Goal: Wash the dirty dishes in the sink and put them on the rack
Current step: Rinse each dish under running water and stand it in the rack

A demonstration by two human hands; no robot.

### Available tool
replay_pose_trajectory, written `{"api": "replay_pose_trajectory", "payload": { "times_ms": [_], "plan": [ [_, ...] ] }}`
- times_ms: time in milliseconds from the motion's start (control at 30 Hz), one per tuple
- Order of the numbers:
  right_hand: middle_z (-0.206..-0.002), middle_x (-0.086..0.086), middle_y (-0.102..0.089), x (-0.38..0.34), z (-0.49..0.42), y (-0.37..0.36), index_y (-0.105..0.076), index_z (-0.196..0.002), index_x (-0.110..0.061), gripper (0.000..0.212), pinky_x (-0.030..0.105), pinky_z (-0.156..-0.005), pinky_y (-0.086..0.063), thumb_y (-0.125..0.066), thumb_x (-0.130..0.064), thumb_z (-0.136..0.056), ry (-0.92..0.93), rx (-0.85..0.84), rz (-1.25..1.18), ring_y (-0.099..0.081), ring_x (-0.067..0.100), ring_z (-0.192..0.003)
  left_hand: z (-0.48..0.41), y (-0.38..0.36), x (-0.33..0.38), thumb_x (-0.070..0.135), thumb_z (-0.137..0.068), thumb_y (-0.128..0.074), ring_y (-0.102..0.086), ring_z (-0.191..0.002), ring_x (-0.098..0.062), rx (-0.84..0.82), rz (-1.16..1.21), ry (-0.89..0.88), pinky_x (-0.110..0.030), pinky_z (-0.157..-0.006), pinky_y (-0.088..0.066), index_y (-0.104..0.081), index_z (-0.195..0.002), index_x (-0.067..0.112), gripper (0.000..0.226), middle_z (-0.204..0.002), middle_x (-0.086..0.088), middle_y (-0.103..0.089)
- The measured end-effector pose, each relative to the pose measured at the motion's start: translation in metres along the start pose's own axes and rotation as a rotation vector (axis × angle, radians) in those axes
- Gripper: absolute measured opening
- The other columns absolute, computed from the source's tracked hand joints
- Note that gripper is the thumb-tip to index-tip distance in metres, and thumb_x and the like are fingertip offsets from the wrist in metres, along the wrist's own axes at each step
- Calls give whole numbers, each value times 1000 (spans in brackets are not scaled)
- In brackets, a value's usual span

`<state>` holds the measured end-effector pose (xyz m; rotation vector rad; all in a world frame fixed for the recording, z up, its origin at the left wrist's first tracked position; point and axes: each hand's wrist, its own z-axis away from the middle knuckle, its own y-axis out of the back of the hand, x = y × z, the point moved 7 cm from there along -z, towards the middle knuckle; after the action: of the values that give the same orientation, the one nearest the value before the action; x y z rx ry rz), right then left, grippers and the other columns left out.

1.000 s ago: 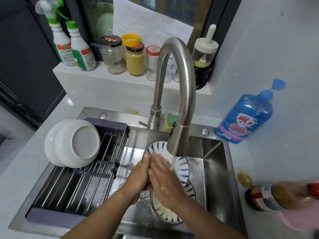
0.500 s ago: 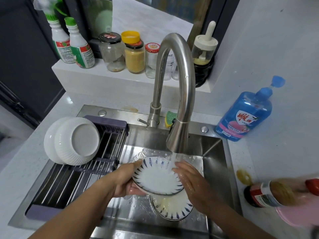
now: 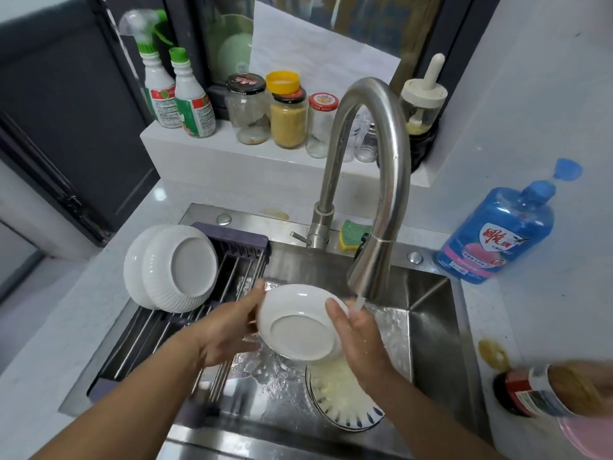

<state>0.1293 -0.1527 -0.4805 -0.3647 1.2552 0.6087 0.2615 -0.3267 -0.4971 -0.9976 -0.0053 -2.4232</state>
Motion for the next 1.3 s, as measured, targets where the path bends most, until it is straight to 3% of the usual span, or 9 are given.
{"api": "replay_pose_trajectory", "payload": {
  "times_ms": [67, 200, 333, 433, 533, 633, 833, 1033, 1300],
  "plan": [
    [-94, 8, -77, 15, -7, -3, -72, -102, -16, 62, 41, -74, -62, -65, -74, -80, -139, 121, -38, -74, 25, -87, 14, 12, 10, 51, -80, -77, -64, -114, -24, 17, -5, -107, -46, -100, -50, -67, -128, 32, 53, -122, -3, -72],
    [-101, 5, -72, 26, -12, -28, -67, -96, -29, 35, 45, -82, -60, -59, -63, -92, -276, 234, -28, -69, 25, -92, 36, 34, 24, 8, -89, -72, -74, -93, -26, 79, -53, -177, -48, -87, -61, -64, -129, 20, 42, -110, -10, -76],
    [-108, 3, -69, 15, -20, -75, -60, -112, -28, 35, 38, -77, -56, -55, -59, -96, -342, 234, -137, -65, 21, -96, 58, 54, 51, 12, -84, -76, -74, -85, -26, 90, -33, -232, -39, -69, -61, -69, -125, 20, 43, -109, -15, -75],
    [-121, -2, -64, 15, -26, -120, -49, -135, -39, 65, 48, -90, -56, -59, -74, -81, -406, 134, -178, -63, 22, -106, 71, 75, 75, 12, -84, -78, -72, -72, -23, 263, -51, -300, -37, -59, -61, -72, -119, 21, 36, -88, -12, -74],
    [-130, 1, -60, 7, -23, -172, -46, -136, -43, 57, 58, -92, -56, -64, -65, -87, -535, -52, -361, -63, 31, -113, 78, 99, 96, 8, -84, -81, -70, -84, -33, 472, -41, -409, -44, -79, -62, -74, -115, 17, 33, -96, -21, -72],
    [-122, 11, -65, -1, -20, -211, -51, -131, -30, 44, 60, -92, -56, -64, -52, -95, -663, -145, -475, -70, 37, -103, 78, 116, 111, 10, -82, -83, -63, -74, -24, 625, -187, -499, -35, -73, -54, -73, -113, 17, 33, -83, -9, -68],
    [-120, 16, -65, 28, -31, -254, -56, -131, -17, 58, 45, -91, -58, -71, -54, -88, -841, -71, -495, -67, 32, -103, 57, 146, 119, 26, -86, -80, -65, -81, -10, 749, -574, -420, -28, -73, -49, -69, -119, 29, 35, -97, 5, -72],
    [-114, 14, -66, 36, -42, -270, -55, -130, -14, 56, 39, -78, -56, -70, -52, -91, -886, -18, -477, -66, 29, -98, 36, 164, 120, 43, -89, -72, -63, -112, -22, 849, -910, -350, -31, -79, -47, -63, -132, 31, 46, -125, 2, -67],
    [-112, 14, -68, 48, -49, -292, -57, -128, -13, 56, 38, -74, -55, -70, -53, -90, -920, -5, -504, -67, 30, -98, 21, 170, 126, 44, -92, -67, -51, -115, -30, 854, -1187, -379, -39, -93, -45, -68, -126, 27, 37, -120, -7, -55]
  ]
}}
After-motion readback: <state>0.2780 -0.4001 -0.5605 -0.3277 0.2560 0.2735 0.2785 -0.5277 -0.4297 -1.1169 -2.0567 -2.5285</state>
